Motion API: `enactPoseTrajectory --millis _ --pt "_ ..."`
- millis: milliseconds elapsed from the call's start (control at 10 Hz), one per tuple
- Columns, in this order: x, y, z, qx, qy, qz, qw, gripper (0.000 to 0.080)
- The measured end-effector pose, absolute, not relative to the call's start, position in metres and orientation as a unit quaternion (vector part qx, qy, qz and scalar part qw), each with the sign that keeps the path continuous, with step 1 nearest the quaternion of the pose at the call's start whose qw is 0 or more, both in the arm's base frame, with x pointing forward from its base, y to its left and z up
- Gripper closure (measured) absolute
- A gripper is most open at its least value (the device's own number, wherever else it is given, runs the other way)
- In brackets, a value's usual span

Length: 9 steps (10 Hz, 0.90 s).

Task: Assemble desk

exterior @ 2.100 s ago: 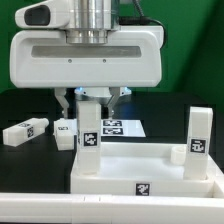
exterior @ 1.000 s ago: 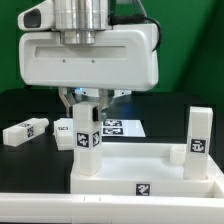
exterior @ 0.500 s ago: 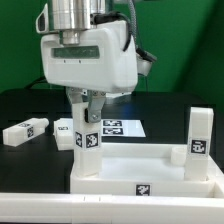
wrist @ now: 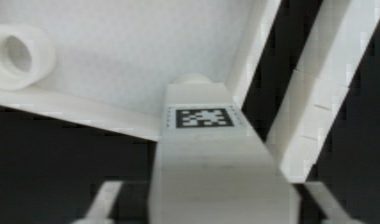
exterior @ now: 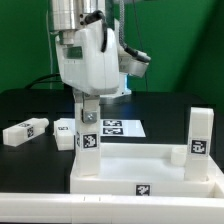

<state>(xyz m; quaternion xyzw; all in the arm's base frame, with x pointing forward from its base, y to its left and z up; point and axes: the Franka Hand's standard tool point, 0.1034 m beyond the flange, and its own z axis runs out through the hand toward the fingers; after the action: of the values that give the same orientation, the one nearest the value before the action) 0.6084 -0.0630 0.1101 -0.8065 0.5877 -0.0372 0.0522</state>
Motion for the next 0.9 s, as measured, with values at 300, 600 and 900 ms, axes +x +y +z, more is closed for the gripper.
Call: enactPoseTrajectory --millis 300,600,900 --pt "0.6088 -0.0612 0.1100 -0.864 0.499 -0.043 0.046 0.0186" --pt "0.6083 -0.0600 0.1085 -0.934 0.352 -0.048 0.039 0.0152" --pt "0.6083 -0.0572 0.1076 -0.979 0.196 -0.053 0.029 0.0150"
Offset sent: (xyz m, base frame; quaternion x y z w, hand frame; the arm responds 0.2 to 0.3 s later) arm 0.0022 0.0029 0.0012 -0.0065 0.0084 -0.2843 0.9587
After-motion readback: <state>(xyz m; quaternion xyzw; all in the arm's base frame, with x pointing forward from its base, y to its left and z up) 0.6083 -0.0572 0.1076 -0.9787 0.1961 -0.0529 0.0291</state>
